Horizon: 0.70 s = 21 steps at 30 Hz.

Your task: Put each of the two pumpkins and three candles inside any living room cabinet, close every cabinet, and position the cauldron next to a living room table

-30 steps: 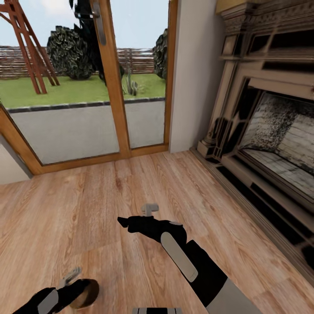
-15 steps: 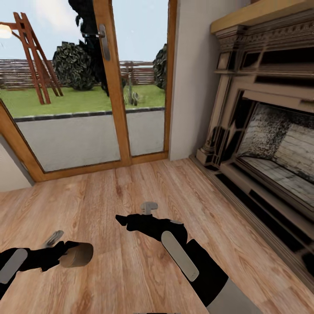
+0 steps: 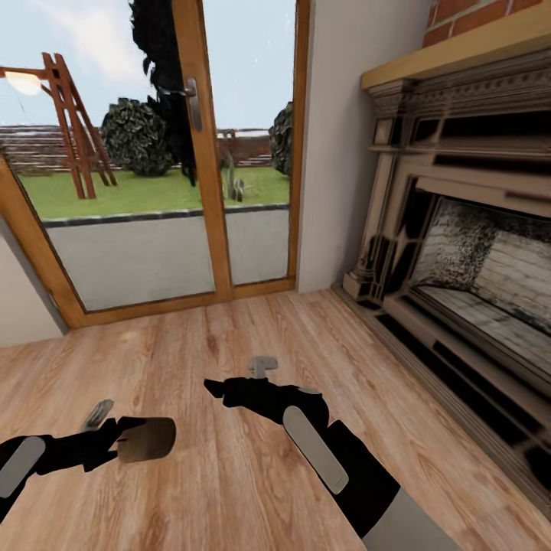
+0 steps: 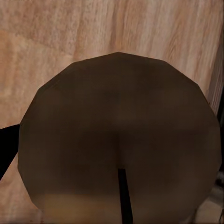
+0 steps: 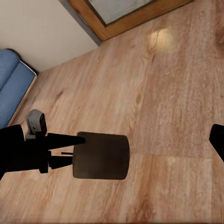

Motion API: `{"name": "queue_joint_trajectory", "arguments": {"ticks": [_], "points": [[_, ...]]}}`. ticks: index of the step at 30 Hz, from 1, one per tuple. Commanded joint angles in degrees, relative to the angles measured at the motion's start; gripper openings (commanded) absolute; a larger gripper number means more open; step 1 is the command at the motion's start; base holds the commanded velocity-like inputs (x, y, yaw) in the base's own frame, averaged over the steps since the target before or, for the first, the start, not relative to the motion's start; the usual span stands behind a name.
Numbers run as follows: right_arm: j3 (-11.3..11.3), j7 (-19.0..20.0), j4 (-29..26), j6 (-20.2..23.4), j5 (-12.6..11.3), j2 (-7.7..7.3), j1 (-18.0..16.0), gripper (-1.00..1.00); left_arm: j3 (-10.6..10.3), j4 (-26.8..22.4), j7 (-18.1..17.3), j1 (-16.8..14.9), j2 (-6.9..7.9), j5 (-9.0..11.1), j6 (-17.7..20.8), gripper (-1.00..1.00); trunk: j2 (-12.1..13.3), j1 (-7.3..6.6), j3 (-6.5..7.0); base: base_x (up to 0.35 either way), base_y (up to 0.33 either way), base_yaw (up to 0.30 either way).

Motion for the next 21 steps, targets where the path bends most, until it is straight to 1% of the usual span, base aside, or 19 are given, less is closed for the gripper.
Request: {"name": "queue_joint_trajectory", "arguments": {"ticks": [1, 7, 9, 14, 19, 21], "points": [[0.1, -0.5, -0.1, 0.2, -0.6, -0.01, 0.0, 1.0, 0.2, 0.0, -0.6, 0.0, 0.01, -0.3, 0.3, -1.0, 0.0, -0.05, 0.18, -0.081, 0.017, 0.0], [-0.1, -0.5, -0.2, 0.1, -0.7, 0.0, -0.1, 1.0, 0.2, 0.0, -0.8, 0.0, -0.06, -0.3, 0.4, -1.0, 0.1, -0.21, 1.51, -0.025, 0.004, 0.0], [-0.1, -0.5, -0.2, 0.1, -0.7, 0.0, -0.1, 1.0, 0.2, 0.0, -0.9, 0.0, -0.11, -0.3, 0.4, -1.0, 0.1, -0.26, 1.95, -0.139, 0.0, 0.0], [-0.1, -0.5, -0.1, 0.1, -0.7, 0.0, -0.1, 1.0, 0.1, 0.0, -0.9, 0.0, -0.48, -0.3, 0.5, -1.0, 0.2, -0.39, 3.11, -0.293, 0.0, -0.035], [-0.1, -0.2, 0.0, 0.1, -0.7, 0.0, 0.0, 1.0, 0.1, 0.0, -0.9, 0.0, -0.49, -0.3, 0.5, -1.0, 0.2, -0.52, 4.46, -0.33, 0.0, -0.213], [-0.1, 0.1, -0.1, 0.1, -0.7, 0.0, 0.0, 1.0, 0.1, 0.0, -0.9, 0.0, -0.44, -0.3, 0.5, -1.0, 0.2, -0.52, 4.57, -0.27, 0.0, -0.241]]}}
